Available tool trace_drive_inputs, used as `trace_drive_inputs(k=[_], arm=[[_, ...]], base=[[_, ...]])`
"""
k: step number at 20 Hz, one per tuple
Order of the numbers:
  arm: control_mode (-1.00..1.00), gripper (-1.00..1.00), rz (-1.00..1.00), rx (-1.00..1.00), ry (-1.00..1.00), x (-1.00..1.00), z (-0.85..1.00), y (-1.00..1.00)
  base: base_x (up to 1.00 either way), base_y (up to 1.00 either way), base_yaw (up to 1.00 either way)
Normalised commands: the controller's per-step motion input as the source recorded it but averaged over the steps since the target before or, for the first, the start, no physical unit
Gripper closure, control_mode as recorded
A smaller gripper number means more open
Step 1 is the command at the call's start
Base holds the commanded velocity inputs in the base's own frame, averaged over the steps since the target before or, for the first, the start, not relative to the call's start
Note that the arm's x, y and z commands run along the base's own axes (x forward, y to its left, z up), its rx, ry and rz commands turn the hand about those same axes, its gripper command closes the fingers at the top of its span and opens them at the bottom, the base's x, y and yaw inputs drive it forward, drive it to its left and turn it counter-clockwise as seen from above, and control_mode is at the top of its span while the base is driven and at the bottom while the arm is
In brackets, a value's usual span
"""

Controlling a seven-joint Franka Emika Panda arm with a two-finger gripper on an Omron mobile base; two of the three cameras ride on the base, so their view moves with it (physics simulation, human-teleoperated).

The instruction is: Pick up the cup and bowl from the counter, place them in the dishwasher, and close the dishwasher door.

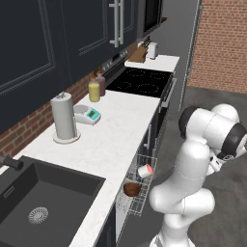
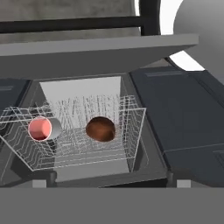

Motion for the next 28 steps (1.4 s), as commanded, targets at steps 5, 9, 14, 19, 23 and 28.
trace_drive_inputs(k=[5,9,14,19,23,28], arm=[[-1.0,-1.0,0.0,0.16,0.01,-0.36,-0.16,-1.0],[-1.0,-1.0,0.0,0.18,0.02,-0.12,-0.56,-0.99],[-1.0,-1.0,0.0,0.24,0.0,0.0,-0.84,-0.78],[-1.0,-1.0,0.0,0.28,0.0,0.0,-1.0,-0.39],[-1.0,-1.0,0.0,0.3,0.0,0.01,-0.98,-0.04],[-1.0,-1.0,0.0,0.32,0.0,0.23,-0.71,0.1]], base=[[0.0,0.0,0.0],[0.0,0.0,0.0],[0.0,0.0,0.0],[0.0,0.0,0.0],[0.0,0.0,0.0],[0.0,0.0,0.0]])
